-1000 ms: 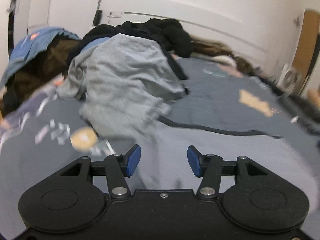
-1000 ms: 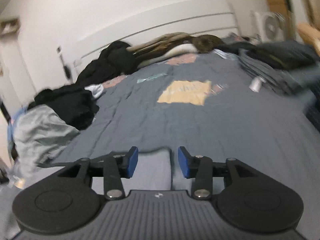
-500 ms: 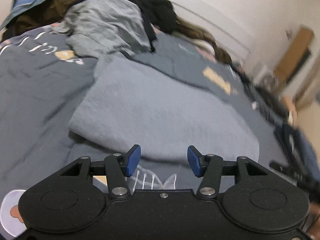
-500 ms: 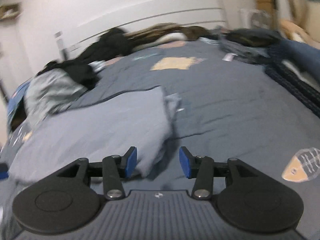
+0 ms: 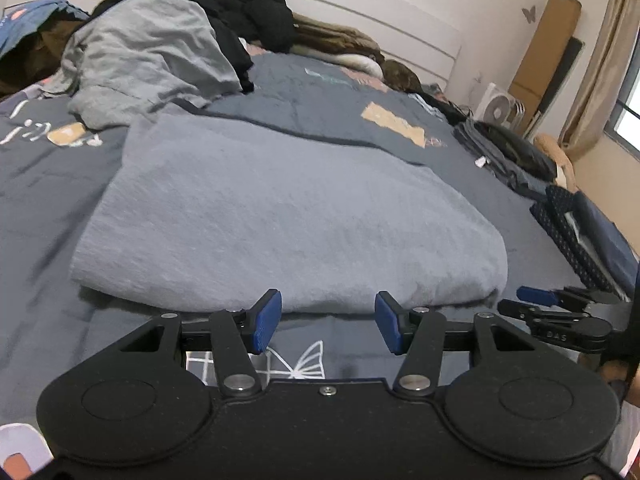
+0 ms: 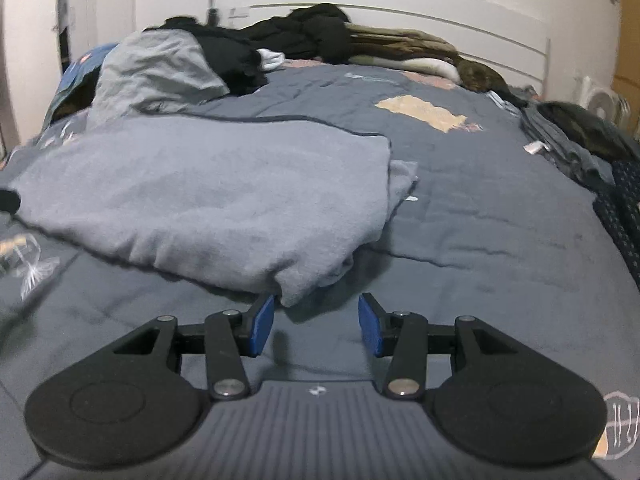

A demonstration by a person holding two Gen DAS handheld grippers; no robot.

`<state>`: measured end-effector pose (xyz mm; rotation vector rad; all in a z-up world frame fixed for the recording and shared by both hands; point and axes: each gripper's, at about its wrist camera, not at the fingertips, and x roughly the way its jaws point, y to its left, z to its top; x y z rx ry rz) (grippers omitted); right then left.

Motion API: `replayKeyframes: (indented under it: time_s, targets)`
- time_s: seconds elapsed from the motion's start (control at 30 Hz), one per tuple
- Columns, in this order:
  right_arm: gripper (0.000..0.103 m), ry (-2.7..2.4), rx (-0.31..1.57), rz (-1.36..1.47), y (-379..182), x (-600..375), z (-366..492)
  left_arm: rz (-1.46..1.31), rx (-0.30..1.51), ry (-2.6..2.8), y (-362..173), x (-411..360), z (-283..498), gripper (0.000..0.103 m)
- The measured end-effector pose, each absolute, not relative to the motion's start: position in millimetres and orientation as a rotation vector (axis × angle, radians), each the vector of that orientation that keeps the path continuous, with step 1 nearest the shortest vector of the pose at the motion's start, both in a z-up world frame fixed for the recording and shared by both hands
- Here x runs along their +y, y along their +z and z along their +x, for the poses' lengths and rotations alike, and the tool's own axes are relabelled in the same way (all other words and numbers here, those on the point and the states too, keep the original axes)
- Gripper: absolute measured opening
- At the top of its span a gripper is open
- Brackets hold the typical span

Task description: Fold clothes

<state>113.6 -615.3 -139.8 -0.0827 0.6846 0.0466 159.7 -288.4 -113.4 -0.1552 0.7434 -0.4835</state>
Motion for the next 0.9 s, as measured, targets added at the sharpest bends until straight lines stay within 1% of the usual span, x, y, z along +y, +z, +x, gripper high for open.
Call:
replayKeyframes:
  time_s: [0.3,0.33,0.37,0.4,0.43,0.47,0.5,0.53,0.63,0.77,0.83,0.9]
  targets:
    - [0.045,0.082,0.634,-0.149,-153,-606,120,-0.153,0.772,-0.476,-119,-293,161,0.052]
    - [0.042,0.086,0.636,-0.162,-154,-604,122,-0.154,0.774,-0.476,-119,-293,161,0.052]
    - [0.039,0.089,0.637,-0.177,-155,-603,123,-0.155,0.773,-0.476,-119,-293,160,0.052]
    - [0.032,0.093,0.635,-0.196,-156,-602,124,-0.155,0.775,-0.476,-119,-293,160,0.052]
    - [0.015,0.099,0.637,-0.214,-157,-601,124,-0.155,0.777,-0.477,-118,-293,160,0.053]
    - [0.007,0.109,0.643,-0.238,-157,-599,125,-0.156,0.778,-0.477,-118,-293,160,0.053]
    - [0.003,0.113,0.638,-0.269,-156,-596,124,-0.156,0.780,-0.478,-118,-293,160,0.053]
    - [0.002,0.116,0.625,-0.307,-155,-593,122,-0.156,0.782,-0.478,-118,-293,160,0.053]
    - [0.001,0.116,0.576,-0.434,-148,-586,116,-0.159,0.786,-0.478,-118,-293,161,0.053]
    - [0.001,0.122,0.524,-0.759,-147,-573,104,-0.167,0.786,-0.476,-118,-291,162,0.053]
    - [0.000,0.108,0.514,-0.814,-148,-576,101,-0.173,0.789,-0.474,-118,-290,163,0.053]
    - [0.000,0.069,0.543,-0.834,-151,-585,102,-0.179,0.794,-0.470,-119,-290,164,0.053]
